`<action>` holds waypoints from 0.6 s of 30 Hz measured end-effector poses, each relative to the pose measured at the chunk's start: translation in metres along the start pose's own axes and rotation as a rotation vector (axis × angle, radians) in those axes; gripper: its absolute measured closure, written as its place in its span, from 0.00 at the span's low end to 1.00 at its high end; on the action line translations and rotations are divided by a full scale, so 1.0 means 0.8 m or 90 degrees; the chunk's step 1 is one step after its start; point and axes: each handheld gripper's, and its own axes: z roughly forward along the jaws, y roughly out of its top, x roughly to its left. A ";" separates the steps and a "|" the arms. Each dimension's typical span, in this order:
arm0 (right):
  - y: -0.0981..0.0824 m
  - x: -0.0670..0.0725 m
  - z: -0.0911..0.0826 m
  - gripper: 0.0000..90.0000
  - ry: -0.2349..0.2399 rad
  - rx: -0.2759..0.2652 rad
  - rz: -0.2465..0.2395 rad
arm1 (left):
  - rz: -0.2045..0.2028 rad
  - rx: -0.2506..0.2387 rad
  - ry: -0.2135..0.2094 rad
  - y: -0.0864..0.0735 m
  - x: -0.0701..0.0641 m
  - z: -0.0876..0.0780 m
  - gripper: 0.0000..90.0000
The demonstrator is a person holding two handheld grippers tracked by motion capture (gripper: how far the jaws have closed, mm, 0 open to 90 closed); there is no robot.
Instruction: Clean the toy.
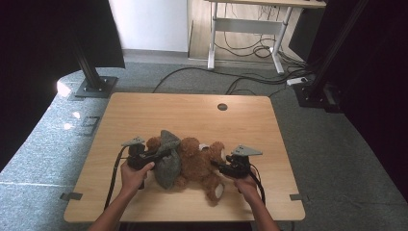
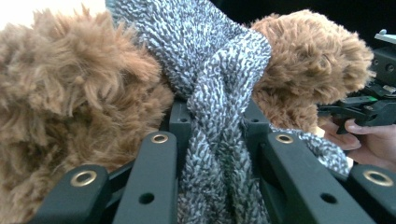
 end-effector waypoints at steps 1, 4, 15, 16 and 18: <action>0.000 0.001 0.000 0.67 0.000 -0.001 -0.002 | 0.000 -0.001 -0.002 0.001 -0.002 -0.002 0.80; -0.002 -0.001 0.000 0.68 -0.004 -0.001 -0.004 | 0.011 0.002 -0.006 0.010 -0.013 -0.005 0.80; -0.004 0.003 0.001 0.69 -0.016 -0.002 -0.031 | 0.103 0.014 -0.081 0.085 -0.110 0.051 0.80; -0.004 0.004 0.002 0.69 -0.018 -0.005 -0.032 | 0.107 0.020 -0.087 0.089 -0.117 0.059 0.80; -0.004 0.003 0.002 0.69 -0.018 -0.004 -0.034 | 0.113 0.030 -0.096 0.096 -0.134 0.078 0.80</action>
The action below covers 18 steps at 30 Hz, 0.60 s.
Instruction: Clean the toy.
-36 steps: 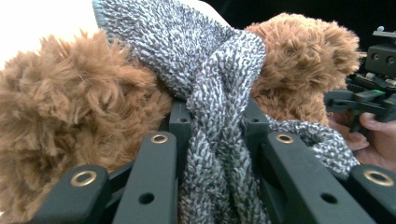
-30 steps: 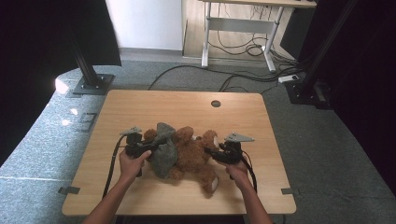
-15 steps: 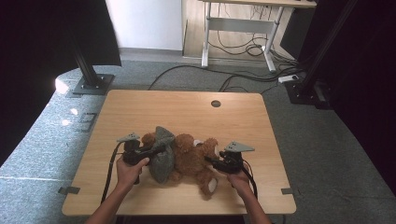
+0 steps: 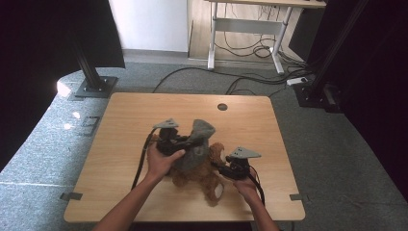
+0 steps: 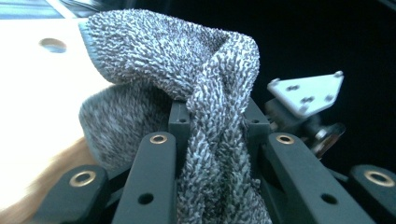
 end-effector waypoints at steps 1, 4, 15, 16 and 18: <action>0.000 0.000 0.000 0.69 -0.001 0.001 -0.002 | 0.005 0.012 -0.001 0.005 -0.006 0.012 0.80; -0.001 0.000 -0.001 0.68 -0.002 -0.002 -0.004 | 0.016 0.056 0.029 0.006 -0.008 0.038 0.80; -0.007 0.002 0.000 0.69 -0.002 0.008 -0.022 | -0.037 0.117 0.045 -0.036 0.032 0.048 0.81; -0.007 0.003 -0.001 0.69 0.001 0.004 -0.023 | -0.034 0.119 0.049 -0.036 0.034 0.043 0.81; -0.007 0.004 0.000 0.69 0.005 0.002 -0.024 | -0.038 0.117 0.049 -0.037 0.040 0.032 0.81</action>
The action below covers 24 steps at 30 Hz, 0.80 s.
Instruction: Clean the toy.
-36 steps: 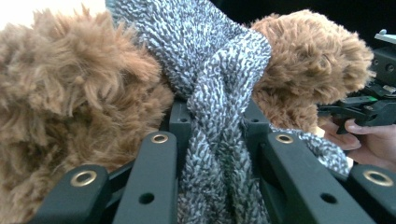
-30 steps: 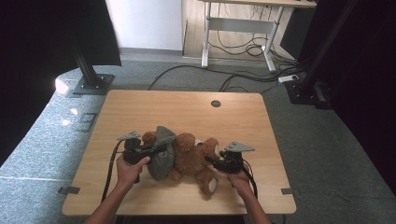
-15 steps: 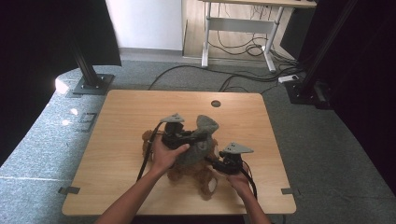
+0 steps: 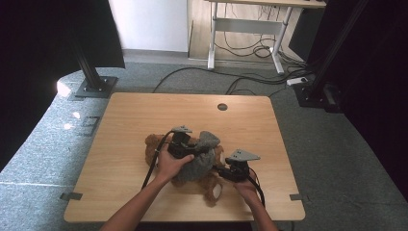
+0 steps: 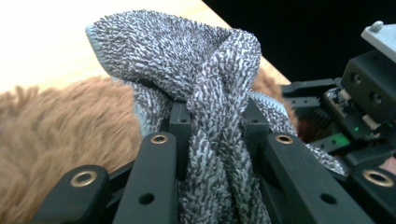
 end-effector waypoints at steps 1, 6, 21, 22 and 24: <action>0.000 0.000 0.000 0.70 0.002 -0.001 -0.001 | -0.007 -0.005 -0.004 -0.002 0.005 -0.007 0.81; 0.000 -0.002 -0.001 0.70 -0.006 -0.004 0.002 | -0.010 -0.024 0.020 -0.009 0.022 -0.038 0.81; -0.001 -0.006 -0.002 0.71 -0.002 -0.004 0.008 | -0.078 -0.098 0.058 -0.021 0.072 -0.113 0.80; -0.001 -0.005 -0.002 0.71 -0.002 -0.001 0.006 | -0.068 -0.095 0.051 -0.020 0.064 -0.109 0.80; -0.001 -0.006 -0.002 0.71 0.000 -0.001 0.005 | -0.044 -0.088 0.037 -0.014 0.046 -0.098 0.80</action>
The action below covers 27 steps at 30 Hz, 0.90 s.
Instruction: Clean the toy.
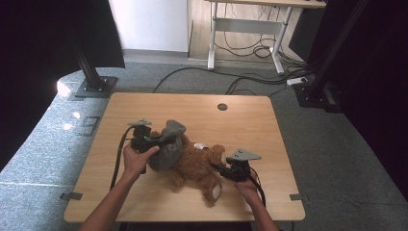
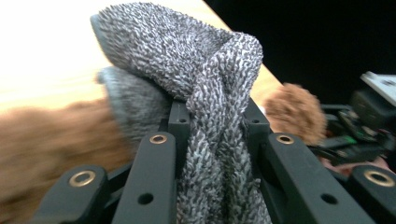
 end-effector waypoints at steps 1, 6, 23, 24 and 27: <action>0.000 0.000 0.000 0.71 0.000 0.000 0.000 | 0.009 0.001 -0.008 0.003 -0.010 0.006 0.80; 0.000 0.002 0.000 0.71 -0.001 -0.004 -0.003 | 0.054 0.020 -0.046 0.023 -0.058 0.044 0.79; 0.000 0.003 -0.001 0.71 0.011 0.001 -0.012 | 0.050 0.123 -0.021 0.013 -0.057 0.111 0.80; 0.000 0.004 -0.002 0.71 0.013 -0.001 -0.013 | 0.049 0.120 -0.022 0.012 -0.054 0.106 0.80; 0.000 0.003 -0.002 0.71 0.013 0.000 -0.014 | 0.045 0.107 -0.022 0.007 -0.046 0.090 0.80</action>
